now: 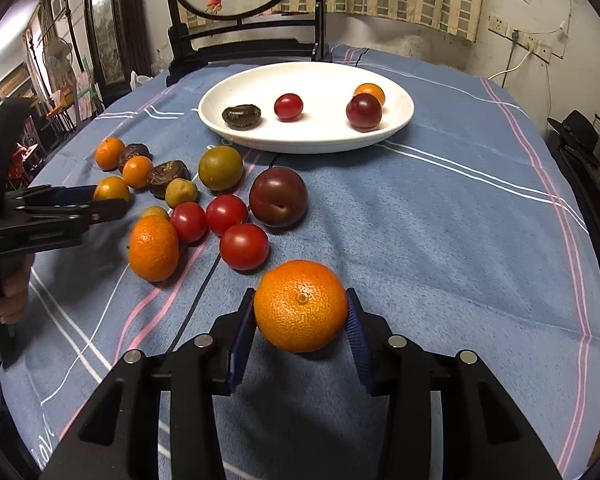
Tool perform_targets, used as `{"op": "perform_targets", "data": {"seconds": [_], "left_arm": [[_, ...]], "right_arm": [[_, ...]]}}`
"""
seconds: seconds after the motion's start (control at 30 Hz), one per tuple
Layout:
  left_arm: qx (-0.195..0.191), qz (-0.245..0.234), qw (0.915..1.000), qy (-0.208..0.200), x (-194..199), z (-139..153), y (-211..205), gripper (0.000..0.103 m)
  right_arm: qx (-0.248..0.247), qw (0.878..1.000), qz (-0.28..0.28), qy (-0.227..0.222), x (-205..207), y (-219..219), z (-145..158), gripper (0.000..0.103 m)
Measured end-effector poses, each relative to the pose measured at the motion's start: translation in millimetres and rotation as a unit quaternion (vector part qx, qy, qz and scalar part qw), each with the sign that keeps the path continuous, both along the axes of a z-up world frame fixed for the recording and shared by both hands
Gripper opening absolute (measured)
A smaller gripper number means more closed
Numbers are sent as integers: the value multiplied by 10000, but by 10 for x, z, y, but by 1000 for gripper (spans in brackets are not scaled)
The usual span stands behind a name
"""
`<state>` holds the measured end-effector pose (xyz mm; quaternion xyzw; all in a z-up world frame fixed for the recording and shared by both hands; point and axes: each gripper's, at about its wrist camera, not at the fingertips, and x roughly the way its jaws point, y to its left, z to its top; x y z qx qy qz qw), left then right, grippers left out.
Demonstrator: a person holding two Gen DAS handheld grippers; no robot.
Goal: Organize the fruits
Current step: 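Grasp a mandarin with the right gripper while the left grasps another mandarin, then carry both mandarins onto the white plate and open both grippers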
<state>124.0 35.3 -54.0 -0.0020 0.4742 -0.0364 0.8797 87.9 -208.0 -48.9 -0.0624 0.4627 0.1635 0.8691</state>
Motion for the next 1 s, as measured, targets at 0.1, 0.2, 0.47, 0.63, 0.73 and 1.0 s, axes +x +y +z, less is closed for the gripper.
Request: {"op": "perform_targets", "data": {"seconds": [0.1, 0.2, 0.47, 0.63, 0.73, 1.0], "left_arm": [[4, -20, 10000, 86, 58, -43, -22, 46], [163, -32, 9998, 67, 76, -57, -52, 36], [239, -219, 9994, -104, -59, 90, -111, 36], [172, -493, 9977, -443, -118, 367, -216, 36], [157, -578, 9965, -586, -41, 505, -281, 36], [57, -434, 9967, -689, 529, 664, -407, 36]], "right_arm": [[42, 10000, -14, -75, -44, -27, 38, 44], [89, 9999, 8, -122, -72, -37, 63, 44], [159, 9994, 137, -275, -104, 17, 174, 44], [173, 9982, 252, -510, -38, 106, 349, 44], [200, 9969, 326, -686, 34, 162, 475, 44], [249, 9957, 325, -836, 485, 303, 628, 44]]}}
